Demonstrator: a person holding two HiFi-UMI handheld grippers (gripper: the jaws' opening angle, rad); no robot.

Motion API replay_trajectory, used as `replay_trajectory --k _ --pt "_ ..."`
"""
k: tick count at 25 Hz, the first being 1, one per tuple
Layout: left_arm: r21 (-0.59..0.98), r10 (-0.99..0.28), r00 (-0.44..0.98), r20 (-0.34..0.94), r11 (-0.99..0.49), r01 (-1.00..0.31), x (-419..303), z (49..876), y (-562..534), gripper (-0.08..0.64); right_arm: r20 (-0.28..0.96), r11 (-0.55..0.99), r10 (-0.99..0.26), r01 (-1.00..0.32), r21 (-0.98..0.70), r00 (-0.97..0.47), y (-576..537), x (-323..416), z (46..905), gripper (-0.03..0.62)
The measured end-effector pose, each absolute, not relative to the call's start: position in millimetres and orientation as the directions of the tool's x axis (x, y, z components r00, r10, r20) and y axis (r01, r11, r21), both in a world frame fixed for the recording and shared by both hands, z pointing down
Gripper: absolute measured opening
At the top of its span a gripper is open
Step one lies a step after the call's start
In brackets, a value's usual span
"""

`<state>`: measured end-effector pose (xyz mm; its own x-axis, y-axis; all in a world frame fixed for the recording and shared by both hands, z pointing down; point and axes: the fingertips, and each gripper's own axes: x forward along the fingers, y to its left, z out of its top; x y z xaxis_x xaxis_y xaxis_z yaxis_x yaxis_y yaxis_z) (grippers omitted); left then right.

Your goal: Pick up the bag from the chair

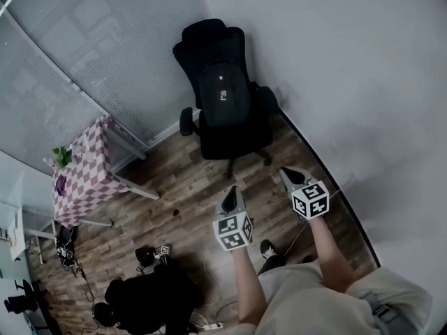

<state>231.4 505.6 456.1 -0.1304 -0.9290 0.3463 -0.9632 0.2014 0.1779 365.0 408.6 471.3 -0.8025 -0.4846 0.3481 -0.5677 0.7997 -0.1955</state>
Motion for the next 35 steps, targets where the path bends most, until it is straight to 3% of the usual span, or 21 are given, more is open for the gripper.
replay_trajectory --k 16,35 --pt "0.200 -0.932 -0.083 0.353 0.162 -0.966 133.7 457.9 424.6 0.008 0.381 0.814 -0.452 -0.548 -0.194 -0.807 337.5 267.6 478.5 0.002" --pt "0.078 -0.924 -0.144 0.354 0.182 -0.980 24.1 427.8 232.9 0.008 0.280 0.800 -0.457 -0.528 -0.286 -0.844 111.9 170.8 457.4 0.002"
